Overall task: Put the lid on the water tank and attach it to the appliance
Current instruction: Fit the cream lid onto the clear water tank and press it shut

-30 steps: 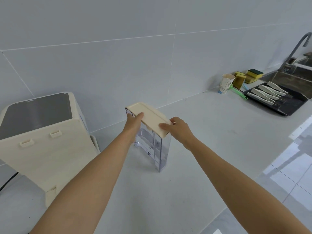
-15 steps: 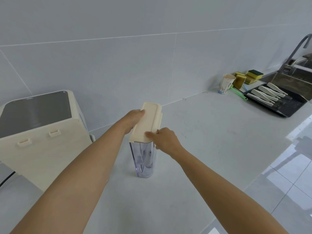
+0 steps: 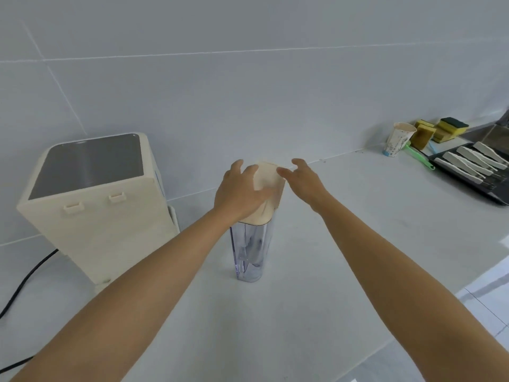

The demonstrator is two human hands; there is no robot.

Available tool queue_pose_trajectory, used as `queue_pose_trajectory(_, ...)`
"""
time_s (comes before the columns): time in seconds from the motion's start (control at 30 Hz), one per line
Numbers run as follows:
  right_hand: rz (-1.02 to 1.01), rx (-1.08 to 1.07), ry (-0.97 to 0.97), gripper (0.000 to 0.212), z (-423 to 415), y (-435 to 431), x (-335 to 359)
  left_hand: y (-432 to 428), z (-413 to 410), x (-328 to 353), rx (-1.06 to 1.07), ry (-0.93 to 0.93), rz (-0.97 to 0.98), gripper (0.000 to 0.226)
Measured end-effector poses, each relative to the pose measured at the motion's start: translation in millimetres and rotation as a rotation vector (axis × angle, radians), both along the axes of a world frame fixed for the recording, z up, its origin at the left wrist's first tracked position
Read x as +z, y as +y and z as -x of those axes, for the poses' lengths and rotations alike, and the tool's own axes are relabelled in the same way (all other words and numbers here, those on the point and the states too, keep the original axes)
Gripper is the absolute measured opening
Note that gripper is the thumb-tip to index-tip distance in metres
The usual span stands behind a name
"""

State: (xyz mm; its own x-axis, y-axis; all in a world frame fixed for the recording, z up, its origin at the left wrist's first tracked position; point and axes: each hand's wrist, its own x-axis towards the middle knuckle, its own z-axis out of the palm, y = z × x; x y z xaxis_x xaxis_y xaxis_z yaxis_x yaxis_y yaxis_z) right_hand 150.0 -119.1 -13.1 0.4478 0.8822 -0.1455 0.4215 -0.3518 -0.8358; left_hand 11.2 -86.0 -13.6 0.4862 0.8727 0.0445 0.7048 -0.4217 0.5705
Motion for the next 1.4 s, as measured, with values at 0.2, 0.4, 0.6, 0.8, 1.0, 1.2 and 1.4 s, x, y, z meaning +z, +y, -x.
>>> queue_pose_trajectory(0.2,0.01,0.226,-0.182,0.052,8,37,2,-30,7,-11,-0.117,0.134,-0.172,0.063)
queue_pose_trajectory(0.4,0.11,0.352,-0.353,0.046,11,63,-7,-30,3,-23,-0.13,0.178,-0.331,0.049)
queue_pose_trajectory(0.6,0.149,0.365,-0.461,0.04,11,61,-10,-25,4,-27,-0.138,0.16,-0.323,0.038)
queue_pose_trajectory(0.8,0.2,0.292,-0.54,0.042,8,55,-13,-18,21,-18,-0.211,0.245,-0.234,0.04)
queue_pose_trajectory(1.0,0.207,0.164,-0.524,0.041,2,36,-15,-3,36,-16,-0.34,0.281,-0.116,0.049)
queue_pose_trajectory(1.2,0.078,0.049,-0.415,0.036,-9,-4,-28,12,44,-17,-0.394,0.265,0.001,0.058)
queue_pose_trajectory(1.4,0.04,0.027,-0.441,0.032,-6,-13,-31,32,55,-18,-0.308,0.226,0.043,0.073)
